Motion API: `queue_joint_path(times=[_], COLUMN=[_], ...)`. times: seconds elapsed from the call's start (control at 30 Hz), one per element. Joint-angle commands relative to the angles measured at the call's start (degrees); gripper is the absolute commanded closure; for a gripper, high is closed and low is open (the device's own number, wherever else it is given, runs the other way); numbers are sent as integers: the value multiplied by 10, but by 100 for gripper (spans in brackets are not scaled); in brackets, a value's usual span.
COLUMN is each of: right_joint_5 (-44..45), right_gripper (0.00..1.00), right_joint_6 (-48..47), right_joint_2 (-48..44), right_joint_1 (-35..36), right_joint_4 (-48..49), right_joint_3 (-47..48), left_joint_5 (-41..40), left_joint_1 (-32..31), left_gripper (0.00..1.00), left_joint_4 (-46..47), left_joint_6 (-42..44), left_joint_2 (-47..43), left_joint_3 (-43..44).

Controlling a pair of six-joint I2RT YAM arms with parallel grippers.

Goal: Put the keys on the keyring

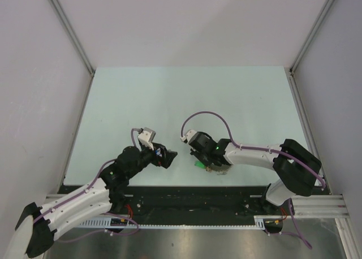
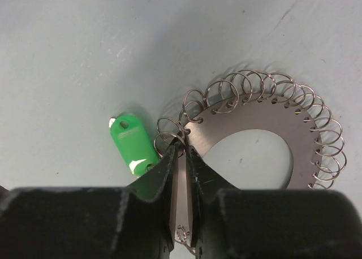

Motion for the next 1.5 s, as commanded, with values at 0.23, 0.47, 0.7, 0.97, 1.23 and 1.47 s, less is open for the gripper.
queue_joint_path(times=[0.23, 0.47, 0.7, 0.97, 1.23, 1.47], right_joint_5=[1, 3, -2, -37, -62, -70], right_gripper=[100, 100, 100, 100, 100, 100], right_joint_6=[12, -3, -12, -48, -63, -66], right_joint_2=[-54, -126, -180, -221, -269, -298], right_joint_1=[2, 2, 3, 2, 2, 3], right_joint_4=[-15, 21, 93, 145, 181, 201], right_joint_3=[21, 13, -29, -77, -108, -129], left_joint_5=[2, 43, 172, 318, 417, 434], left_joint_1=[2, 2, 2, 2, 2, 3], left_gripper=[2, 2, 6, 12, 40, 65], left_joint_4=[7, 37, 159, 305, 313, 343], left_joint_6=[-8, 18, 82, 199, 279, 299], left_joint_2=[-2, 19, 87, 212, 296, 339], left_joint_3=[19, 26, 12, 20, 67, 88])
